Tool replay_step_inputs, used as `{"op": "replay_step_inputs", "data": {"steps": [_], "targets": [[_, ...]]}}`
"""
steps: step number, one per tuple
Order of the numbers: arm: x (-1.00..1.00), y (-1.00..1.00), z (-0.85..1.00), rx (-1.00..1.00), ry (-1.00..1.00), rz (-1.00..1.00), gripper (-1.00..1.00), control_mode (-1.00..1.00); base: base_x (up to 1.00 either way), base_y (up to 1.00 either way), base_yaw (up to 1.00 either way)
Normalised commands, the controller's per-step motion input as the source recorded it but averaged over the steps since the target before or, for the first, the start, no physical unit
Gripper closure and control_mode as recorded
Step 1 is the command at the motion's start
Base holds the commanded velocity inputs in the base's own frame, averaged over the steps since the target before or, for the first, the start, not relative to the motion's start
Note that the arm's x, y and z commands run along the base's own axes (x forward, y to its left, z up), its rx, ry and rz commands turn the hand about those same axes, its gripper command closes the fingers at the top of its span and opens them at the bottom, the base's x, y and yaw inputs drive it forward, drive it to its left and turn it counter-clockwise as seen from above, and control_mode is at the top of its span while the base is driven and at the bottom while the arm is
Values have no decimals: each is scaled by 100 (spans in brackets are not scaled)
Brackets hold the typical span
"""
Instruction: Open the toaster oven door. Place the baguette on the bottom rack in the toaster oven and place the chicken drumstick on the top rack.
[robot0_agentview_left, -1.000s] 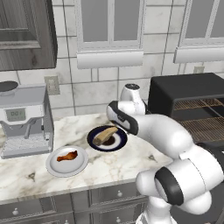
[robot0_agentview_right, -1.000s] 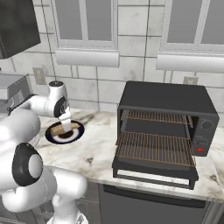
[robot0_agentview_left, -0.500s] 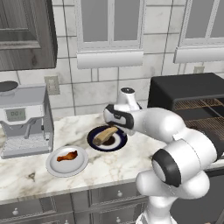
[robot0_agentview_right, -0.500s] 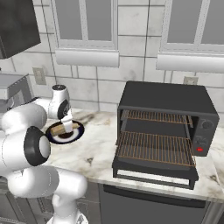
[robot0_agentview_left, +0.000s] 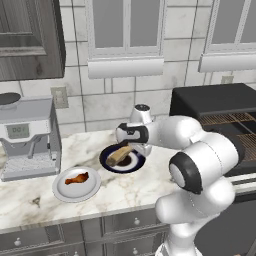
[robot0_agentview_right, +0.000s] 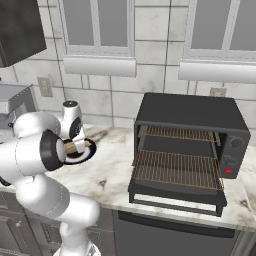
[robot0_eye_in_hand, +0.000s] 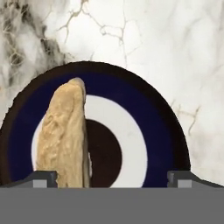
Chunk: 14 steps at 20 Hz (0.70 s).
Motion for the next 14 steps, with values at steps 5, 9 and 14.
{"op": "replay_step_inputs", "data": {"steps": [5, 9, 14], "targets": [[28, 16, -23, 0, 0, -2, -100, -100, 0, 0, 0], [39, 7, -20, 0, 0, -2, -100, -100, 0, 0, 0], [47, 4, -10, 0, 0, -2, -100, -100, 0, 0, 0]]}}
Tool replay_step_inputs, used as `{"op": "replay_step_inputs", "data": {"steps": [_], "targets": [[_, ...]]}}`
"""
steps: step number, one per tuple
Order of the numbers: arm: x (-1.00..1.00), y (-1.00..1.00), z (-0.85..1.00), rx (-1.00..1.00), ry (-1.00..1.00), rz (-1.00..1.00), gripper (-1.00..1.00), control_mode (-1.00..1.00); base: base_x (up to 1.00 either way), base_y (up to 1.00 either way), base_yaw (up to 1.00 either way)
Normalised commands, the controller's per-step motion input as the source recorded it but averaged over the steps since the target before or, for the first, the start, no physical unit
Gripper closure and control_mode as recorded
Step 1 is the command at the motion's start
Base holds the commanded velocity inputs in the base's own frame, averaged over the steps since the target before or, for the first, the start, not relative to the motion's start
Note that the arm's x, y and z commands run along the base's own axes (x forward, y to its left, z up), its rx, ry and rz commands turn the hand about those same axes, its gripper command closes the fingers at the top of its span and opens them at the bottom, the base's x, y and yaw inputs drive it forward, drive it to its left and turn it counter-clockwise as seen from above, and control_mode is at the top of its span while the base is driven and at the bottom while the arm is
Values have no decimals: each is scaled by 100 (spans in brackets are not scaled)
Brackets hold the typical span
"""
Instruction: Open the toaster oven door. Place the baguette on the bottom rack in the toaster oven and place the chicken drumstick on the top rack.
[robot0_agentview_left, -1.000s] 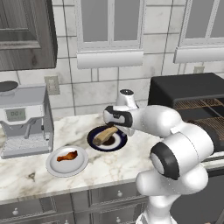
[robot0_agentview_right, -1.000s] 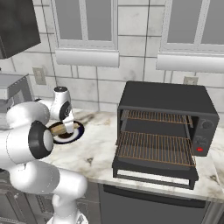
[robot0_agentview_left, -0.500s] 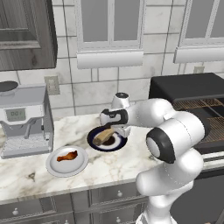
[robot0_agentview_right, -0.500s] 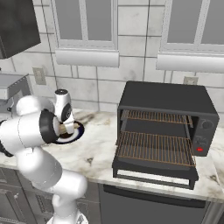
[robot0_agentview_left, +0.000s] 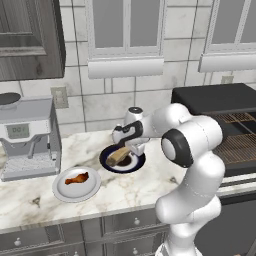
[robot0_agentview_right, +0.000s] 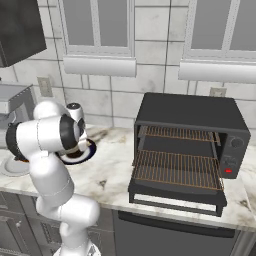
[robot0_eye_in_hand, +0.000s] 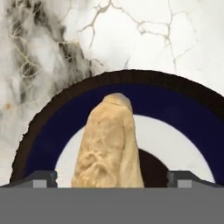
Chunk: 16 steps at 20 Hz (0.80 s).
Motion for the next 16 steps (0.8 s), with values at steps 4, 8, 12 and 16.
{"op": "replay_step_inputs", "data": {"steps": [4, 8, 12, 16], "targets": [[33, 0, -18, 0, 0, -2, -100, -100, 0, 0, 0], [1, 0, -30, 1, 0, 0, 100, -100, 0, 0, 0], [-1, 4, -11, 2, 0, 0, 100, -100, 0, 0, 0], [-8, 0, 39, 3, 0, -5, 100, -100, 0, 0, 0]]}}
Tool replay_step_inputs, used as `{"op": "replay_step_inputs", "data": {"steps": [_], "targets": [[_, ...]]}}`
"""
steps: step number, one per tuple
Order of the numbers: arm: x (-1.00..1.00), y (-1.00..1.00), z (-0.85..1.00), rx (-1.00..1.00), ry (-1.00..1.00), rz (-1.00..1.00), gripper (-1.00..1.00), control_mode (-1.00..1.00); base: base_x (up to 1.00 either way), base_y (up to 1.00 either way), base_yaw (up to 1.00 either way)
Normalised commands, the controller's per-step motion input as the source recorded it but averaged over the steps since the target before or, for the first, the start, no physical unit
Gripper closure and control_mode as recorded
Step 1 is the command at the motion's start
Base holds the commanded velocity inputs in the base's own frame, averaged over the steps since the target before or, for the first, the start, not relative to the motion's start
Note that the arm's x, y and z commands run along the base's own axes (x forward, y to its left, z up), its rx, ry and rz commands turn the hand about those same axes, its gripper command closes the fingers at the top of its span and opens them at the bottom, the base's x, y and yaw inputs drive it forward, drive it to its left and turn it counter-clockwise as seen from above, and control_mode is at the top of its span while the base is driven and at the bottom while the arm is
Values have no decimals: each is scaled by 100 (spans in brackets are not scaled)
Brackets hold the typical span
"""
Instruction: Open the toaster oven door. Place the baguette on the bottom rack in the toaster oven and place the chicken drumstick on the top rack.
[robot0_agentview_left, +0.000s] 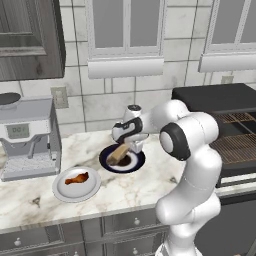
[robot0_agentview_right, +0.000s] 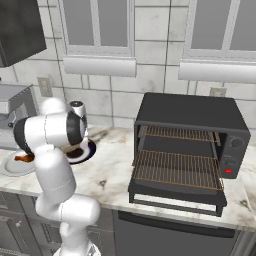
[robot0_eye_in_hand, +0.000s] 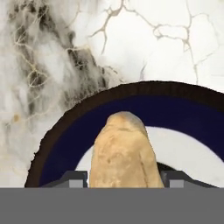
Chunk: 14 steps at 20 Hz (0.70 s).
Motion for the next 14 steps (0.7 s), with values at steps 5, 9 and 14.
{"op": "replay_step_inputs", "data": {"steps": [5, 9, 14], "targets": [[-34, -13, 81, 3, 0, -7, 100, -100, 0, 0, 0], [-44, -24, 71, 0, 0, -11, 100, -100, 0, 0, 0], [-59, -35, 57, 0, 0, -13, 100, -100, 0, 0, 0]]}}
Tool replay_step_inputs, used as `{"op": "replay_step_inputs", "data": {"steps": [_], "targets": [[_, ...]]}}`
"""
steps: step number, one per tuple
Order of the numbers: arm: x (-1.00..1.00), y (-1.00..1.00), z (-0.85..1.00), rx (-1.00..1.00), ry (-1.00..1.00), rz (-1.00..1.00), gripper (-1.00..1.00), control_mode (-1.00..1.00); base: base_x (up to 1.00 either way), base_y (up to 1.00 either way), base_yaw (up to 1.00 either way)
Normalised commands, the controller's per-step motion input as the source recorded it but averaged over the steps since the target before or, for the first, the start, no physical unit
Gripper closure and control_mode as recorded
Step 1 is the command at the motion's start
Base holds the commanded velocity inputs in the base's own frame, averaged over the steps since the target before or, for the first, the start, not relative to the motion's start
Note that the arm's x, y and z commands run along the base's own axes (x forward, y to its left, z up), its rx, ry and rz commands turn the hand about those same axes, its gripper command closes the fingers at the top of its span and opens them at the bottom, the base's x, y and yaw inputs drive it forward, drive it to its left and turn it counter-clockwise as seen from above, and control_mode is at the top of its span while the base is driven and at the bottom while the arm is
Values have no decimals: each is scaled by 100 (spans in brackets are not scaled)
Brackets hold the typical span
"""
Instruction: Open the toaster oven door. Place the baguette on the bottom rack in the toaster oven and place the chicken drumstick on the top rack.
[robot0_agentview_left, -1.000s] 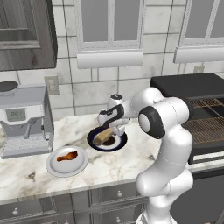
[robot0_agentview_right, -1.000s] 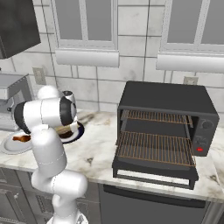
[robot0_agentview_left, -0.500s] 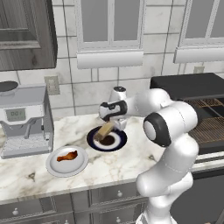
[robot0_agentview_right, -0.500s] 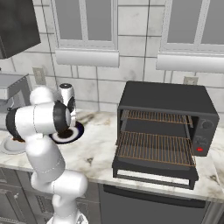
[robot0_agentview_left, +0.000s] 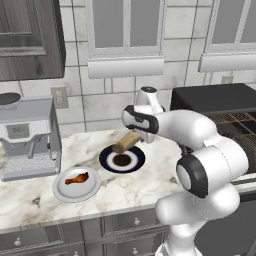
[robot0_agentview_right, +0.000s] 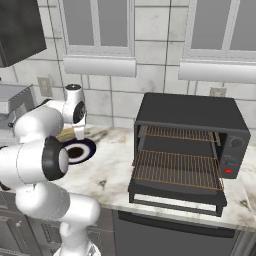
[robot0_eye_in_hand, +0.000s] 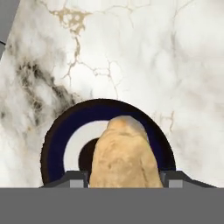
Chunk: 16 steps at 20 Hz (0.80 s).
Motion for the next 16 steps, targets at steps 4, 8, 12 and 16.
{"op": "replay_step_inputs", "data": {"steps": [4, 8, 12, 16], "targets": [[-73, -23, 60, 0, -4, -11, 100, -100, 0, 0, 0], [-78, -36, 55, 0, -6, -11, 100, -100, 0, 0, 0], [-79, -52, 42, 0, -9, -7, 100, -100, 0, 0, 0], [-90, -58, 29, 0, -6, -5, 100, -100, 0, 0, 0]]}}
